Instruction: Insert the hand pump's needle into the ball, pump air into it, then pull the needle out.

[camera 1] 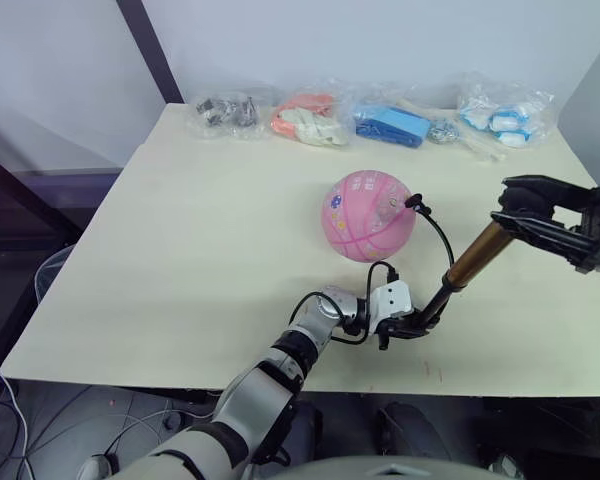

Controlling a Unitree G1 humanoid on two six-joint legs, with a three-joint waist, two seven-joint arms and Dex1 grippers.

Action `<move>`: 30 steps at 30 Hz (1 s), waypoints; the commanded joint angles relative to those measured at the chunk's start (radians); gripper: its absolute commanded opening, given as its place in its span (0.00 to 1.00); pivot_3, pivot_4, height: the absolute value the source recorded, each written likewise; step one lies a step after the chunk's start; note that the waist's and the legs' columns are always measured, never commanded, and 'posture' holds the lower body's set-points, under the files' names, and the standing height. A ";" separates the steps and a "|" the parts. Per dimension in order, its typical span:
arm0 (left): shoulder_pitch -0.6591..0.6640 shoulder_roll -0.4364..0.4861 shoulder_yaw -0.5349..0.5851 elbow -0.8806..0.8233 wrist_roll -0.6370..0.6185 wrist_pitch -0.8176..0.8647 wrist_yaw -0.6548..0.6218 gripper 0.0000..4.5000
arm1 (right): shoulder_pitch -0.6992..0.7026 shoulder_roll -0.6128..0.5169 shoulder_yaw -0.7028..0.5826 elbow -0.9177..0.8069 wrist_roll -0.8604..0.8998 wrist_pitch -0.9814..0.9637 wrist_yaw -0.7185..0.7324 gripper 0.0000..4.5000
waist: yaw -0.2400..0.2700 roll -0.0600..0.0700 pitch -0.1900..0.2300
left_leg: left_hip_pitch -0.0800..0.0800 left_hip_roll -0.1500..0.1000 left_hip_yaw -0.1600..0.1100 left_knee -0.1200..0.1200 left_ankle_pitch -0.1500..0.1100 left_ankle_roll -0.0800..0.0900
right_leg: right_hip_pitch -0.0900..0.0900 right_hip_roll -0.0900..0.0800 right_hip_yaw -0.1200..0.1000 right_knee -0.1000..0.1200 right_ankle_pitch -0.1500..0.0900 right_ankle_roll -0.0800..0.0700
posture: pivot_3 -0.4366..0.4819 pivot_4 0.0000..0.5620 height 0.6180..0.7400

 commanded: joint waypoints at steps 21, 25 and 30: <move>0.032 0.017 -0.019 0.057 0.039 0.040 0.010 0.24 | 0.289 0.325 0.459 0.101 -0.551 -0.344 0.054 0.47 | 0.002 -0.008 -0.007 | 0.003 0.000 0.000 0.000 0.000 0.000 | 0.002 0.002 0.000 0.000 0.000 0.000 | 0.48 0.27 1.00; 0.032 0.018 -0.021 0.055 0.043 0.037 0.011 0.24 | 0.284 0.371 0.501 0.150 -0.623 -0.402 0.036 0.47 | -0.003 -0.008 -0.010 | 0.004 0.000 0.000 -0.001 0.000 0.000 | 0.002 0.003 0.000 0.000 0.000 0.000 | 0.48 0.27 1.00; 0.034 0.018 -0.021 0.053 0.042 0.040 0.008 0.24 | 0.258 0.382 0.470 0.120 -0.597 -0.386 0.023 0.47 | -0.008 -0.008 -0.012 | 0.005 0.000 0.000 -0.001 0.000 0.000 | 0.003 0.002 0.000 0.000 0.000 0.000 | 0.48 0.27 1.00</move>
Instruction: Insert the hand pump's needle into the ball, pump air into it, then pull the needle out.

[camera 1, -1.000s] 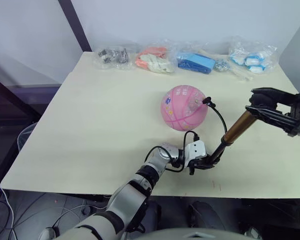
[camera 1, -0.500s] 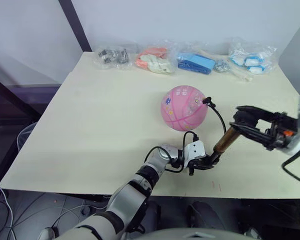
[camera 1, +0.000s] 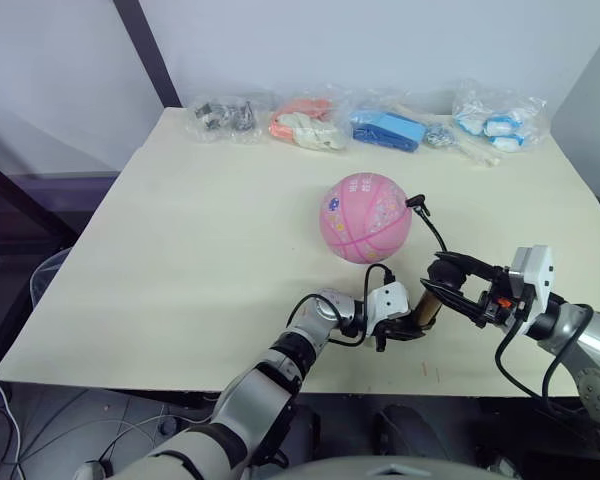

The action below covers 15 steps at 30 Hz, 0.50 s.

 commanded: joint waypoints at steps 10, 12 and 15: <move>0.025 0.017 -0.022 0.042 0.039 0.038 -0.003 0.24 | -0.066 -0.190 -0.258 -0.122 0.300 0.227 0.043 0.47 | -0.002 0.006 0.004 | -0.002 0.000 0.000 0.000 0.000 0.000 | -0.001 -0.001 0.000 0.000 0.000 0.000 | 0.48 0.27 1.00; 0.024 0.016 -0.021 0.043 0.037 0.041 -0.004 0.24 | -0.101 -0.223 -0.315 -0.131 0.368 0.267 0.031 0.47 | -0.001 0.008 0.006 | -0.003 0.000 0.000 0.000 0.000 0.000 | -0.001 -0.001 0.000 0.000 0.000 0.000 | 0.48 0.27 1.00; 0.025 0.015 -0.019 0.043 0.035 0.044 -0.004 0.24 | -0.143 -0.267 -0.387 -0.130 0.437 0.315 0.014 0.47 | 0.000 0.008 0.008 | -0.003 0.000 -0.001 0.000 0.000 0.000 | -0.001 -0.001 -0.001 0.000 0.000 0.000 | 0.48 0.27 1.00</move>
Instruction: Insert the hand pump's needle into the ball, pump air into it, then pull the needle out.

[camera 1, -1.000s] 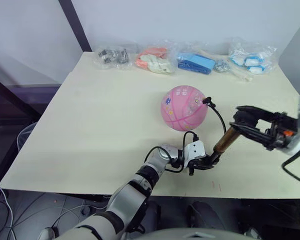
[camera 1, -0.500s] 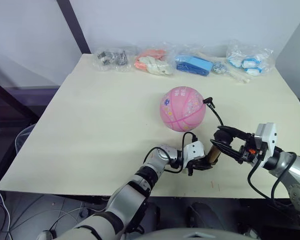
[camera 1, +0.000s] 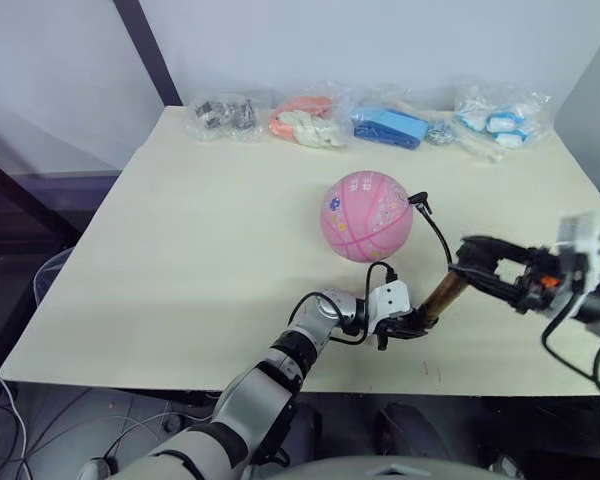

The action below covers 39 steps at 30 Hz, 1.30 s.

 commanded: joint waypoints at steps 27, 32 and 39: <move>0.037 0.023 -0.025 0.051 0.043 0.042 -0.005 0.24 | 0.083 0.041 0.065 0.002 -0.118 -0.030 0.017 0.47 | 0.010 -0.010 -0.001 | 0.002 0.001 0.001 0.000 0.000 0.000 | 0.000 0.001 0.001 0.000 0.000 0.000 | 0.48 0.27 1.00; 0.038 0.026 -0.024 0.048 0.043 0.042 -0.005 0.24 | 0.120 0.083 0.205 0.041 -0.244 -0.108 0.042 0.47 | 0.009 -0.011 -0.002 | 0.002 0.001 0.001 0.000 0.000 0.000 | 0.000 0.001 0.001 0.000 0.000 0.000 | 0.48 0.27 1.00; 0.040 0.026 -0.025 0.046 0.043 0.041 -0.006 0.24 | 0.142 0.154 0.359 0.141 -0.410 -0.190 0.019 0.47 | 0.003 -0.012 -0.006 | 0.002 0.001 0.000 0.000 0.000 0.000 | 0.000 0.002 0.000 0.000 0.000 0.000 | 0.48 0.27 1.00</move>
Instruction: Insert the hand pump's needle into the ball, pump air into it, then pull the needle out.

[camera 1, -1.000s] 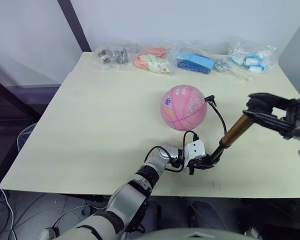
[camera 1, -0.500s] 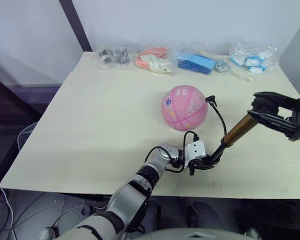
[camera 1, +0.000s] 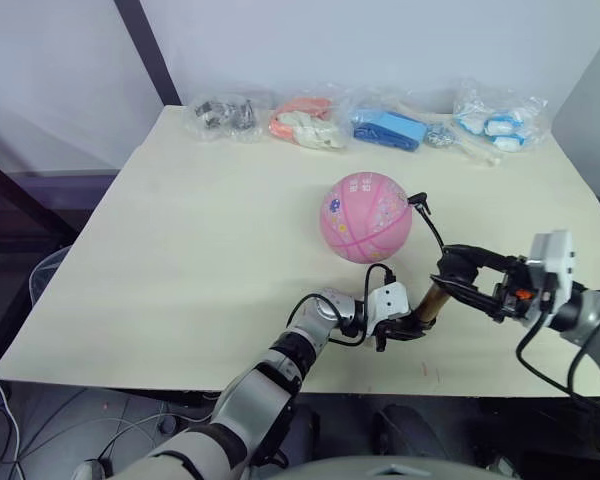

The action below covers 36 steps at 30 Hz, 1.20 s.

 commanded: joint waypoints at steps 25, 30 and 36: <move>0.038 0.017 -0.021 0.041 0.034 0.053 -0.009 0.24 | -0.286 -0.305 -0.443 -0.059 0.495 0.335 -0.057 0.47 | 0.002 0.012 0.010 | -0.003 -0.001 0.000 0.000 0.000 0.000 | -0.001 -0.002 -0.001 0.000 0.000 0.000 | 0.48 0.27 1.00; 0.040 0.019 -0.024 0.042 0.033 0.051 -0.009 0.24 | -0.276 -0.313 -0.432 -0.059 0.489 0.368 -0.052 0.47 | 0.004 0.012 0.011 | -0.004 0.000 0.001 0.001 0.000 0.000 | -0.002 -0.002 0.000 0.000 0.000 0.000 | 0.48 0.27 1.00; 0.038 0.020 -0.026 0.041 0.034 0.048 -0.009 0.24 | -0.128 -0.248 -0.286 -0.102 0.369 0.347 -0.033 0.47 | 0.005 0.008 0.009 | -0.003 0.000 0.001 0.000 0.000 0.000 | -0.002 -0.002 0.000 0.000 0.000 0.000 | 0.48 0.27 1.00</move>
